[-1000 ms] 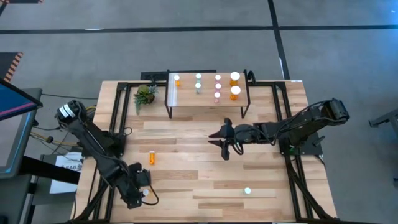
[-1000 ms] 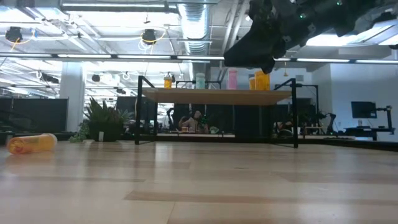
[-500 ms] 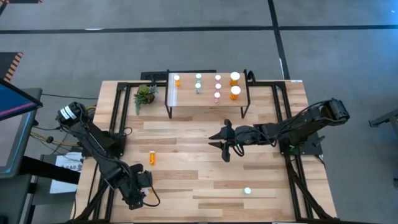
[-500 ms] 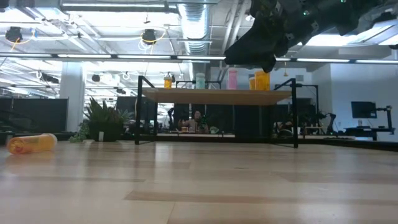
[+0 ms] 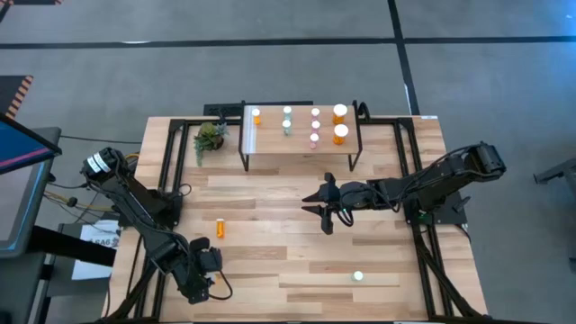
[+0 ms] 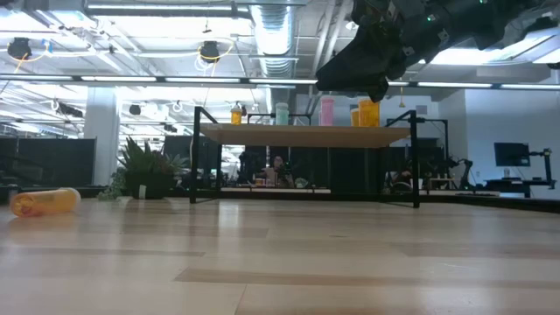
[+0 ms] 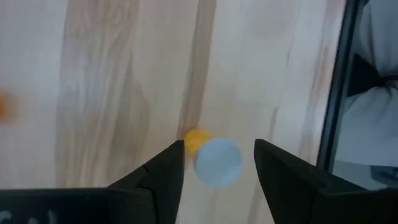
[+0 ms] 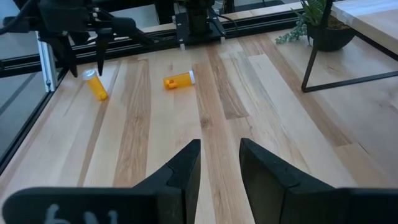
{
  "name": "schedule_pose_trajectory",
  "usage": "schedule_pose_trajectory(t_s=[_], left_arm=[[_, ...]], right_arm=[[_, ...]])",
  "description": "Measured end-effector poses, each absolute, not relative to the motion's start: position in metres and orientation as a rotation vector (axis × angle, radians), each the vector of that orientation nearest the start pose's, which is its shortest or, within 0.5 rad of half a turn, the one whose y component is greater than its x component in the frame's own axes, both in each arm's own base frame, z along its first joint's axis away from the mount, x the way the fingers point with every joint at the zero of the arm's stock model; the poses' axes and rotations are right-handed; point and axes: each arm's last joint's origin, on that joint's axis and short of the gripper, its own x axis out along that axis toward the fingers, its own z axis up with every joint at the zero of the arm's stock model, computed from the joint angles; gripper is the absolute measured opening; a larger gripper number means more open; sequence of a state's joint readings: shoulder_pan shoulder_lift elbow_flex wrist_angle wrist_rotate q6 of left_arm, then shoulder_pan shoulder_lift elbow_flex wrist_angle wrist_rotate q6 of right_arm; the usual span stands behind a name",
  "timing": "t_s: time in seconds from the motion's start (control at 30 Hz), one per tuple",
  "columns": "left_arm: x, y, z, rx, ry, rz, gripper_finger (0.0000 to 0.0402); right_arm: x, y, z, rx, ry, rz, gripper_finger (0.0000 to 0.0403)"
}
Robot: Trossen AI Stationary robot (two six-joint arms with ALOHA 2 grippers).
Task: Pick and place medicine bottles onto shelf by color
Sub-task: Put the bottom small orange pill bottle on the shelf aligned with the other small orange pill bottle
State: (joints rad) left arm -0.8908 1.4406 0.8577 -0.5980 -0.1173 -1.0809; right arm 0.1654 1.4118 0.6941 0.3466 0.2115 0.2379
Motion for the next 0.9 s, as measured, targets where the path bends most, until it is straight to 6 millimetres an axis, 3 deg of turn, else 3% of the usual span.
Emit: schedule_pose_trajectory(t_s=[0.9], left_arm=[[0.156,-0.205,0.190,-0.340,1.231,-0.003,0.0178]], right_arm=[[0.289,0.043,0.213,0.170,0.357,-0.084,0.0133]])
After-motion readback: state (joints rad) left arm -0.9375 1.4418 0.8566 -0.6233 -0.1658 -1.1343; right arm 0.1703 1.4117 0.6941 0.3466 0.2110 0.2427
